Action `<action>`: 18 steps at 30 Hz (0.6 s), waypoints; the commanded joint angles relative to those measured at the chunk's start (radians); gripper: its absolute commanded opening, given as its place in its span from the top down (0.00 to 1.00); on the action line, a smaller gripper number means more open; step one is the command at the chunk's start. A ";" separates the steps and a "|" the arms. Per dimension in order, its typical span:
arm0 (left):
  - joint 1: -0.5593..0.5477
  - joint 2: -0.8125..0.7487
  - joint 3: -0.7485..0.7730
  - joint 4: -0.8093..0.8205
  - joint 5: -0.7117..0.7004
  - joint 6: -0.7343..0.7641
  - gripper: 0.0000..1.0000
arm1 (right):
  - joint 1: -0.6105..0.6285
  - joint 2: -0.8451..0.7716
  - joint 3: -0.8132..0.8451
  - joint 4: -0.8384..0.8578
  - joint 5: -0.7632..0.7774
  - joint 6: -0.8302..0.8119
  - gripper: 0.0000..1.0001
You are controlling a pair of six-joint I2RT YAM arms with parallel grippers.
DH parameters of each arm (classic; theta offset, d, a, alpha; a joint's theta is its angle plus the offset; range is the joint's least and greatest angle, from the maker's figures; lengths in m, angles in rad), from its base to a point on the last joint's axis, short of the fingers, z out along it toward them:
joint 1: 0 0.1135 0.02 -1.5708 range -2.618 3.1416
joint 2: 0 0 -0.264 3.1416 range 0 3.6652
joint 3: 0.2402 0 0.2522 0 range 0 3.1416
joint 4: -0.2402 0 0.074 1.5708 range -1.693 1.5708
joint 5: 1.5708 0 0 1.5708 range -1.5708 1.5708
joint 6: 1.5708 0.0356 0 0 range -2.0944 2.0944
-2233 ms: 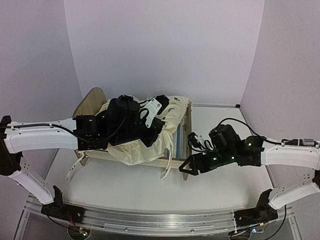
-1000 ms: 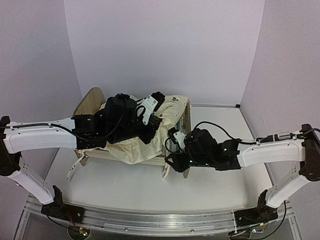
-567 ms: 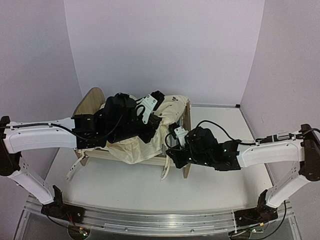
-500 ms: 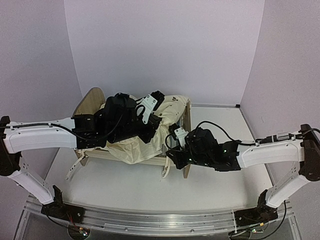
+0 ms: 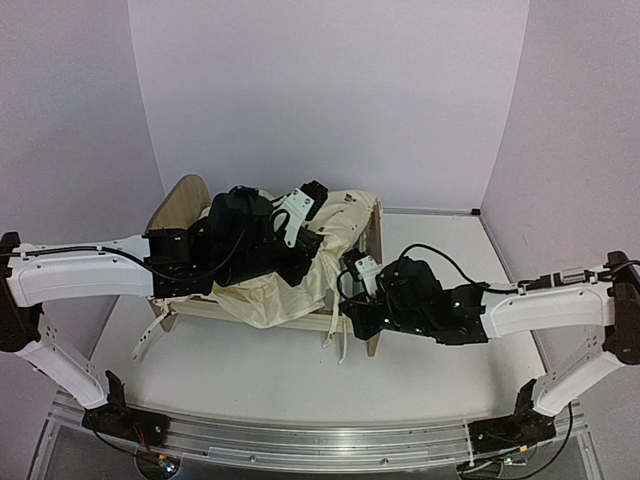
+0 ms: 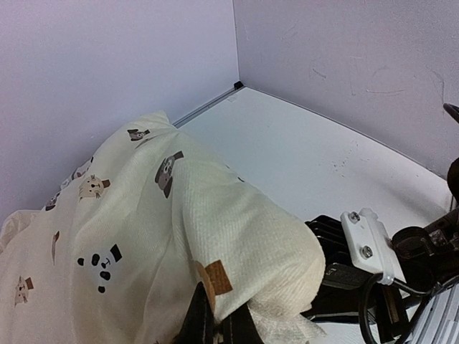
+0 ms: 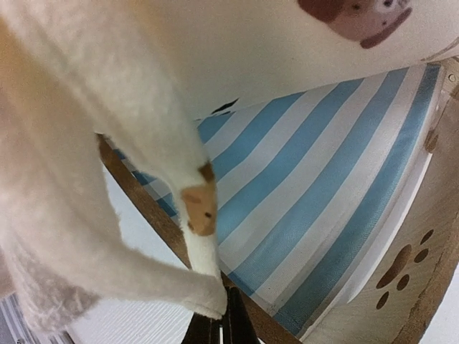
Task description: Set up the pet bed
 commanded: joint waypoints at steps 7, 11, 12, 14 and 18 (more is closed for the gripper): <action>0.005 -0.030 0.021 0.035 -0.014 -0.024 1.00 | -0.002 -0.096 0.059 -0.103 0.139 -0.046 1.00; 0.005 -0.033 0.014 0.028 0.001 -0.028 1.00 | -0.003 -0.086 0.145 -0.190 0.236 -0.094 1.00; 0.005 -0.032 0.011 0.028 0.006 -0.028 1.00 | -0.004 -0.081 0.164 -0.207 0.255 -0.107 1.00; 0.006 -0.028 0.011 0.025 0.014 -0.030 1.00 | -0.006 -0.066 0.199 -0.225 0.287 -0.130 1.00; 0.005 -0.019 0.013 0.017 0.034 -0.035 1.00 | -0.018 -0.044 0.247 -0.258 0.312 -0.168 1.00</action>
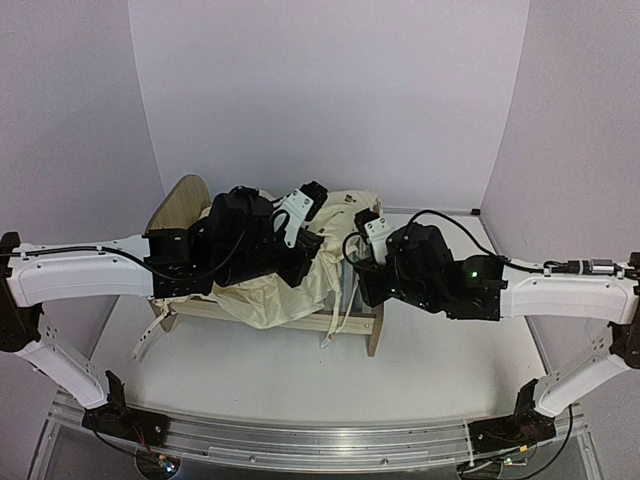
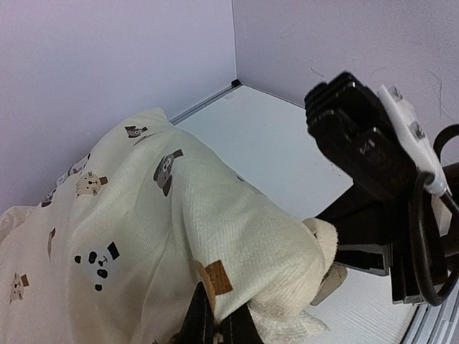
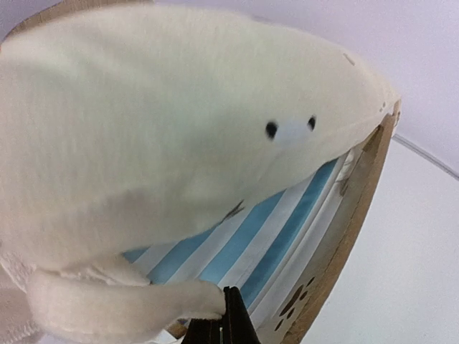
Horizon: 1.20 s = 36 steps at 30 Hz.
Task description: Set up the pet bed
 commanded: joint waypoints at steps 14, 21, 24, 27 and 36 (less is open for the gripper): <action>0.004 -0.028 -0.013 0.028 0.067 -0.044 1.00 | -0.068 0.063 0.169 -0.143 0.070 -0.099 1.00; 0.004 -0.034 -0.026 0.023 0.082 -0.057 1.00 | -0.096 0.081 0.169 -0.154 0.074 -0.108 1.00; 0.005 -0.038 -0.038 0.029 0.093 -0.062 1.00 | -0.104 0.092 0.193 -0.175 0.097 -0.137 1.00; 0.004 -0.032 -0.047 0.038 0.105 -0.065 1.00 | -0.113 0.098 0.217 -0.187 0.133 -0.195 1.00; 0.004 0.017 -0.035 0.049 0.115 -0.064 1.00 | -0.125 0.143 0.309 -0.259 0.089 -0.295 1.00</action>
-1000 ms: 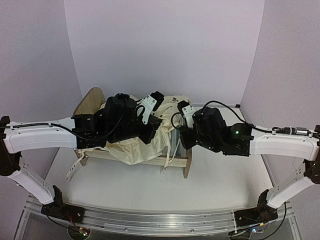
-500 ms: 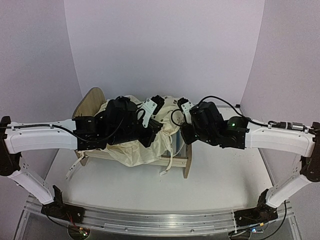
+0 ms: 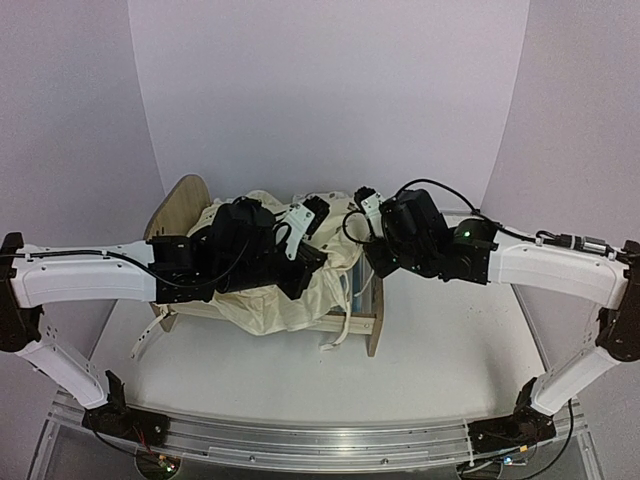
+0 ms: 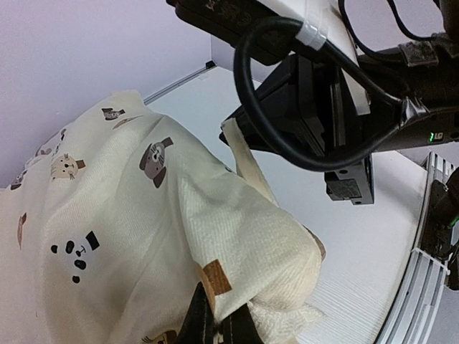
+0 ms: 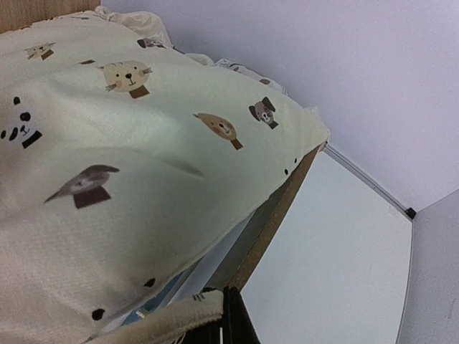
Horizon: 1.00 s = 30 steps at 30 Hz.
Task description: Set up the pet bed
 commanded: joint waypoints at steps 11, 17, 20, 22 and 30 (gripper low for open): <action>0.005 0.043 0.021 0.054 0.026 -0.014 1.00 | -0.008 0.103 0.052 -0.108 -0.009 -0.042 1.00; 0.004 0.039 0.016 0.059 0.038 -0.022 1.00 | -0.008 0.090 0.018 -0.140 -0.044 0.018 1.00; 0.004 0.039 0.014 0.060 0.048 -0.026 1.00 | -0.008 0.091 0.010 -0.160 -0.053 0.054 1.00; 0.005 0.039 0.013 0.058 0.052 -0.028 1.00 | -0.008 0.093 -0.004 -0.164 -0.045 0.088 1.00; 0.004 0.048 0.017 0.052 0.069 -0.033 1.00 | -0.018 0.132 -0.008 -0.172 -0.030 0.139 1.00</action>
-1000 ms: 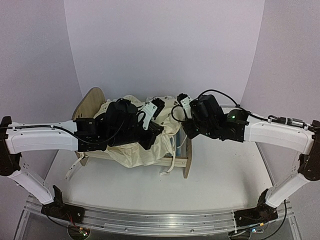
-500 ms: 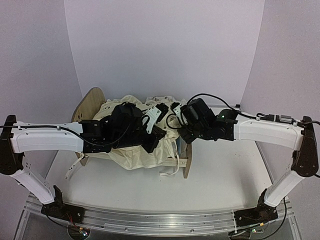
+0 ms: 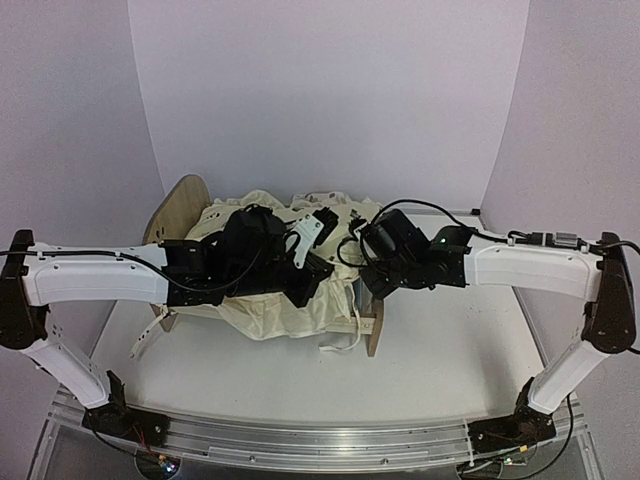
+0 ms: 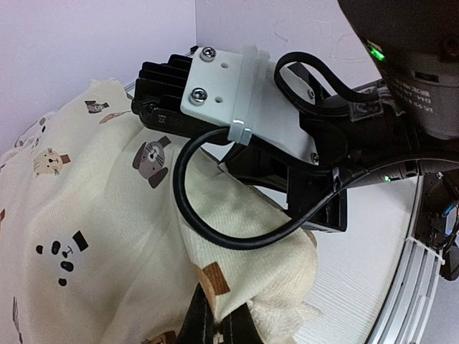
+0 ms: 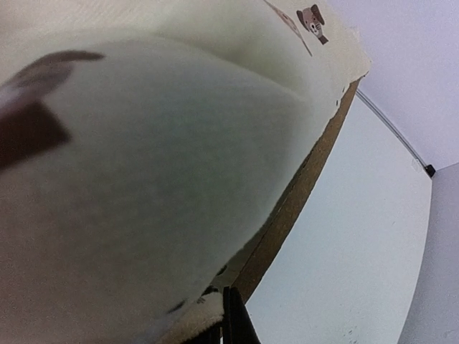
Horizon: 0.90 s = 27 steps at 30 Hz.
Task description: Set up the pet bed
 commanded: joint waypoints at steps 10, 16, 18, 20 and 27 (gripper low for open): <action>0.004 -0.002 0.006 0.040 0.025 -0.027 1.00 | -0.015 0.046 0.020 -0.057 -0.042 0.102 1.00; 0.005 0.002 -0.005 0.045 0.025 -0.030 1.00 | -0.015 0.054 -0.014 -0.097 -0.153 0.213 0.95; 0.004 0.005 -0.005 0.045 0.026 -0.031 1.00 | -0.015 0.056 -0.022 -0.112 -0.193 0.248 0.92; 0.004 0.009 -0.004 0.043 0.029 -0.034 1.00 | -0.015 0.055 -0.027 -0.124 -0.233 0.275 0.89; 0.004 0.026 0.006 0.040 0.035 -0.039 1.00 | -0.014 0.003 0.015 -0.177 -0.280 0.290 0.62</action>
